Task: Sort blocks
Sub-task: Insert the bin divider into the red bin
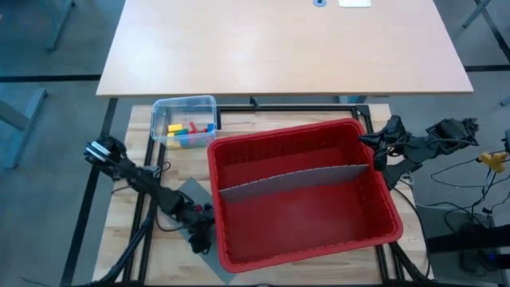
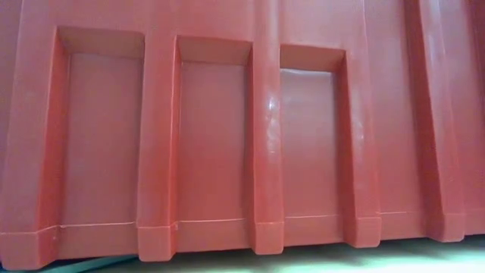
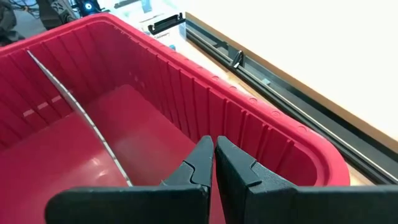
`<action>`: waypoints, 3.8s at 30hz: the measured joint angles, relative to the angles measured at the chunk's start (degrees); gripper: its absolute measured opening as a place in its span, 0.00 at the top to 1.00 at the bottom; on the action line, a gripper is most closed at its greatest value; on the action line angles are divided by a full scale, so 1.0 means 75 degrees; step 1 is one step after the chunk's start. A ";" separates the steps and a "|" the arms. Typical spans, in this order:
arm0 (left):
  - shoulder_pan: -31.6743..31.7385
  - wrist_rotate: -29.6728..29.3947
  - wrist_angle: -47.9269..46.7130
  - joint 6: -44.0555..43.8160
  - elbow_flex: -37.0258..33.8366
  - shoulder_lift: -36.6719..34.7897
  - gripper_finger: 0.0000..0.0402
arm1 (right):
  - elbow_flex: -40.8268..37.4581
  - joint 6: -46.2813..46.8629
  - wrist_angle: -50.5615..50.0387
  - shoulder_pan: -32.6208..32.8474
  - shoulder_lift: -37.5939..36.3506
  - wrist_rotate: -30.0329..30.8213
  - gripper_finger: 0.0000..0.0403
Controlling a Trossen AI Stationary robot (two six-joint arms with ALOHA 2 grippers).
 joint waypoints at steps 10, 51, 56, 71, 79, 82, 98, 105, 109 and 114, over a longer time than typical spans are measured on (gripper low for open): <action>-0.0080 0.1209 -0.1524 0.0175 -0.0043 -0.0073 1.00 | 0.0000 0.0009 -0.0006 0.0000 -0.0003 0.0012 1.00; 0.1156 -0.1560 -0.4990 -0.0840 -0.0277 -0.2394 1.00 | 0.0000 0.0026 -0.0172 0.0000 -0.0003 0.0020 1.00; 0.1013 -0.1663 -0.3546 -0.0635 -0.0041 -0.2722 1.00 | 0.0000 0.0076 -0.0172 0.0000 -0.0003 0.0017 1.00; 0.0754 -0.1030 -0.1728 0.0239 0.0292 -0.1015 1.00 | 0.0000 0.0166 -0.0276 0.0000 -0.0003 0.0230 1.00; 0.0514 -0.0092 -0.1022 0.0658 0.0269 -0.0127 1.00 | 0.0000 0.0289 -0.0307 0.0001 -0.0003 0.0286 1.00; 0.0457 0.0492 -0.1179 0.0677 0.0181 0.0009 1.00 | 0.0000 0.0300 -0.0309 0.0003 -0.0003 0.0286 1.00; 0.0452 0.0935 -0.2911 0.0806 0.0079 -0.0236 1.00 | 0.0000 0.0344 -0.0352 0.0003 -0.0003 0.0423 1.00; 0.0699 0.0988 -0.3499 0.0476 0.0076 -0.0275 1.00 | 0.0000 0.0341 -0.0353 0.0000 -0.0003 0.0420 1.00; 0.0879 0.0796 -0.4022 0.0368 0.0078 -0.0380 1.00 | 0.0000 0.0335 -0.0350 0.0001 -0.0003 0.0415 1.00; 0.1091 0.0347 -0.4738 0.0355 0.0076 -0.0501 1.00 | 0.0000 0.0326 -0.0350 0.0002 -0.0003 0.0410 1.00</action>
